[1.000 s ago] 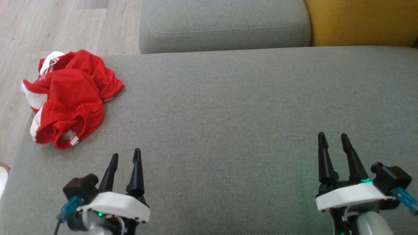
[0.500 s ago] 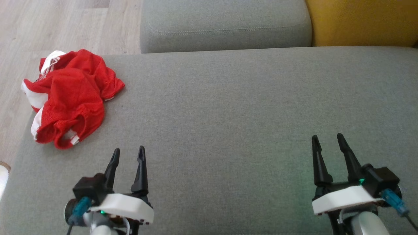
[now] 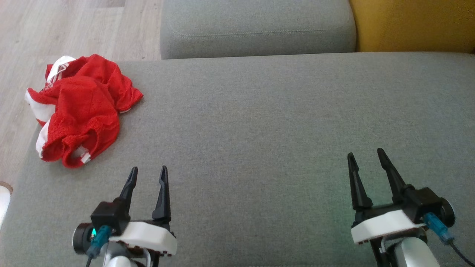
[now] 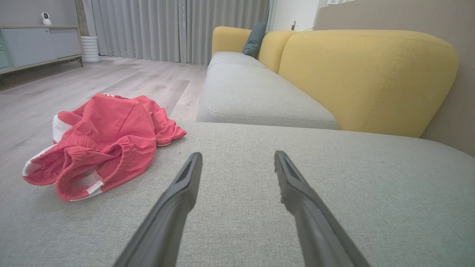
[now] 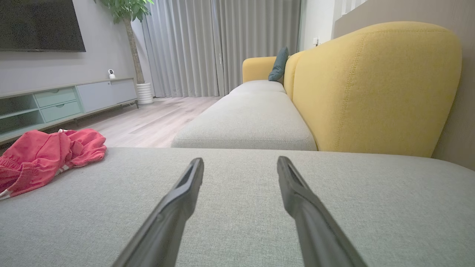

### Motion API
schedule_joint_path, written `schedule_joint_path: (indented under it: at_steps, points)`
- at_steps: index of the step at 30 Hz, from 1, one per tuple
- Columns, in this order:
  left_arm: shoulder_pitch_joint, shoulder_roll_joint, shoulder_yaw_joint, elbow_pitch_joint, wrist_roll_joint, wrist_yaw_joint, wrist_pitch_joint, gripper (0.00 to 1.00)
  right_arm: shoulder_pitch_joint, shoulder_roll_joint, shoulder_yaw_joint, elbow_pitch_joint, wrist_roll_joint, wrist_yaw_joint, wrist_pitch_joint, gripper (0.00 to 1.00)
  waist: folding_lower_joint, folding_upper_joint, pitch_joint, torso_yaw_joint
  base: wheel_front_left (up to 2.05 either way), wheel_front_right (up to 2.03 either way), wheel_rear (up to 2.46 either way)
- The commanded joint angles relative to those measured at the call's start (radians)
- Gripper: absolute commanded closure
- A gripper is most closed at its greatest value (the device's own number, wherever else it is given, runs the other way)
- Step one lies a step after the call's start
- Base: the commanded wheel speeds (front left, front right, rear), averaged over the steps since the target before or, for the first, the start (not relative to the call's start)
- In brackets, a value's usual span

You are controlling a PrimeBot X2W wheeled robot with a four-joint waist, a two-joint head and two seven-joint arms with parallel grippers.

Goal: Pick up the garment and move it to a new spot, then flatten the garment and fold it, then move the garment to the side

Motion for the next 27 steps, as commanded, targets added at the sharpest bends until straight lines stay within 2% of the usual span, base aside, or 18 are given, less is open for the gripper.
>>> schedule_joint_path:
  at_steps: [1, 22, 27]
  points:
    - [-0.05, 0.01, 0.036, -0.031, 0.003, 0.007, -0.012, 0.0, -0.054, -0.009, 0.024, -0.026, -0.002, 0.008, -0.014, 0.0, 0.0, 0.0, 0.0, 0.001, 0.0, 0.0, 0.0]
    - [-0.05, 0.01, 0.041, -0.023, -0.001, 0.01, -0.012, 0.0, -0.056, -0.009, 0.019, -0.022, 0.0, 0.008, -0.014, 0.0, 0.0, 0.0, 0.005, 0.003, 0.0, 0.0, 0.0]
    - [-0.057, 0.01, 0.041, -0.021, -0.003, 0.015, -0.012, 0.0, -0.052, -0.009, 0.012, -0.031, -0.002, 0.008, -0.014, 0.0, 0.0, 0.0, 0.008, 0.037, 0.0, 0.0, 0.0]
